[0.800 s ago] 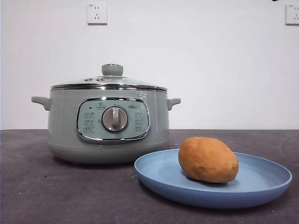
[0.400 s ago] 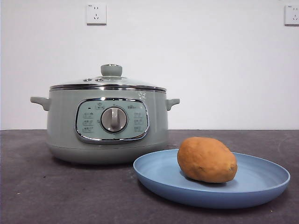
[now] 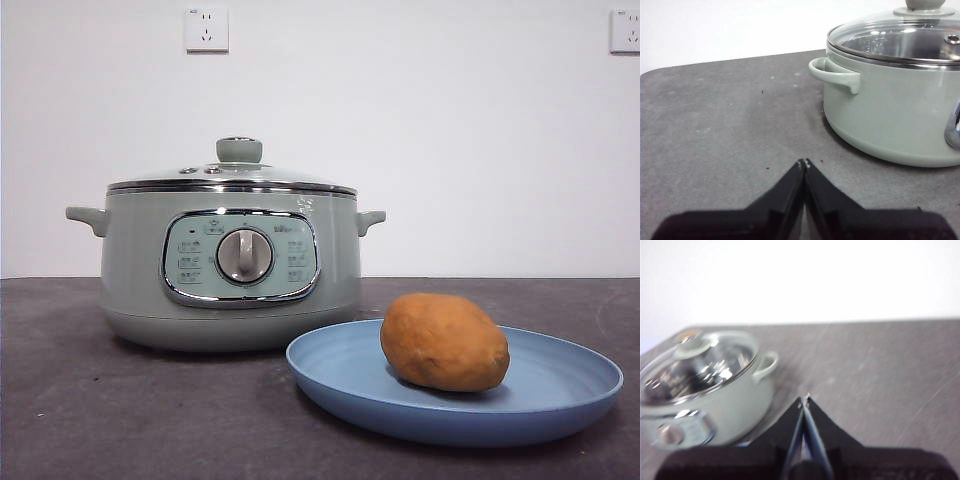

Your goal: Take the potato out from the steamer,put the potato on the plate,close the lid

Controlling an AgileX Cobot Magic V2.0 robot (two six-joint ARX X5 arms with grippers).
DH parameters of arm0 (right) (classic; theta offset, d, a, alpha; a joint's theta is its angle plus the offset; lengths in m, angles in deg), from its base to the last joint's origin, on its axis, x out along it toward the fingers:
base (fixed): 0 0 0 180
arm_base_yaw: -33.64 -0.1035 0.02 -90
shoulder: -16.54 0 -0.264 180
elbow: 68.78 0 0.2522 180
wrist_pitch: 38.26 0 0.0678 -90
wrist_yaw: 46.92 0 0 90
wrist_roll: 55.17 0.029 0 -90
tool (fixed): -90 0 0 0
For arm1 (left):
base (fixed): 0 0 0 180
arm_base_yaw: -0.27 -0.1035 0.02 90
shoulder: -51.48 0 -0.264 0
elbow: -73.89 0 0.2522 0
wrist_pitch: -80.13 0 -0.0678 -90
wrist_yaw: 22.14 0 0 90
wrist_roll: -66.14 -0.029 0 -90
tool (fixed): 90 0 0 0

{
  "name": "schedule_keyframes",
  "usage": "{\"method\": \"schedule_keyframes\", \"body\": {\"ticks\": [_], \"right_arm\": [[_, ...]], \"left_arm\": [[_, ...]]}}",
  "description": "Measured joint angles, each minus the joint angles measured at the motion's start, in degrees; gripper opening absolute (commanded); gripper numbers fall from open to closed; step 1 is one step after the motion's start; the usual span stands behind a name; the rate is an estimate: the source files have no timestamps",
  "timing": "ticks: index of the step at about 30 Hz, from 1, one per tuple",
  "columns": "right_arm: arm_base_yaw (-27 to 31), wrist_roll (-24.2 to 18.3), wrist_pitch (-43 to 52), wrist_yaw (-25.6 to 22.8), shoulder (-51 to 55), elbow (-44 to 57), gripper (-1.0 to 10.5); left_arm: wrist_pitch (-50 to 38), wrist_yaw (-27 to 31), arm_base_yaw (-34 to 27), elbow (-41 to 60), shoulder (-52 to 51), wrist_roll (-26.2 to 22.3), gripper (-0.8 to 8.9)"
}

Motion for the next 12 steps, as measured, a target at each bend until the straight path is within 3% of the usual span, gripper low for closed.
{"method": "schedule_keyframes", "body": {"ticks": [6,12], "right_arm": [[4.7,-0.2,9.8,-0.2,7.0,11.4,0.0],[5.8,-0.2,11.5,-2.1,12.1,18.6,0.0]], "left_arm": [[0.0,0.0,0.0,0.0,0.0,0.0,-0.03],[0.0,0.0,0.0,0.0,0.0,0.0,-0.03]]}}
